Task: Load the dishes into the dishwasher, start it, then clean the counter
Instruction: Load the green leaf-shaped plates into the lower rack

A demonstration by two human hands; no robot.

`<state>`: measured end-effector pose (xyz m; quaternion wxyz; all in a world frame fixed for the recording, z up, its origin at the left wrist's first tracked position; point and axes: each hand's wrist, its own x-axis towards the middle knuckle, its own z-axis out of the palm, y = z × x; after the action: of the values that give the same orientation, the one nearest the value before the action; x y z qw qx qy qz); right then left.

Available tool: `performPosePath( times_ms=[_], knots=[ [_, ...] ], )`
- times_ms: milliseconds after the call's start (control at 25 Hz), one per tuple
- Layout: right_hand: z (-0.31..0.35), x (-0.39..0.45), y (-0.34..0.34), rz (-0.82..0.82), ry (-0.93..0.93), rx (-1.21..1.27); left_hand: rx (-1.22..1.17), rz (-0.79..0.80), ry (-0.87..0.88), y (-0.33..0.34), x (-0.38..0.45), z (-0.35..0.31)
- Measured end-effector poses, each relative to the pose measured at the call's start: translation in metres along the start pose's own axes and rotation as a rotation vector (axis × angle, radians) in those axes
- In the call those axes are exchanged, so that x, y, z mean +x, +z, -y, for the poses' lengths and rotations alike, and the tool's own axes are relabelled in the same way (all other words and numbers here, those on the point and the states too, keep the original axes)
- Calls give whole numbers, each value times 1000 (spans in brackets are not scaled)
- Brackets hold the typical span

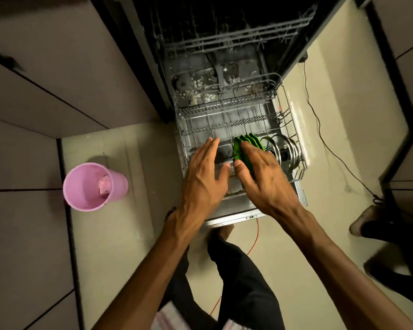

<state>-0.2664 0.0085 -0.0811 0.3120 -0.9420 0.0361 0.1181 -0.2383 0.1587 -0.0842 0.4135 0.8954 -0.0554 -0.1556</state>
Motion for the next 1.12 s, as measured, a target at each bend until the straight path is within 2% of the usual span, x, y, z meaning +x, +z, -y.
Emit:
performPosePath(
  times_ms=[360, 560, 840, 1120],
  knots=[
    [89, -42, -70, -71, -139, 22, -71, -200, 33, -89, -46, -74],
    [135, -46, -82, -77, -240, 46, -79, -328, 17, -129, -63, -79],
    [203, -20, -86, -122, -354, 62, -43, -416, 43, -200, -73, -78],
    [284, 2, -76, -152, -467, 100, -37, -588, 56, -273, -81, -57]
  ],
)
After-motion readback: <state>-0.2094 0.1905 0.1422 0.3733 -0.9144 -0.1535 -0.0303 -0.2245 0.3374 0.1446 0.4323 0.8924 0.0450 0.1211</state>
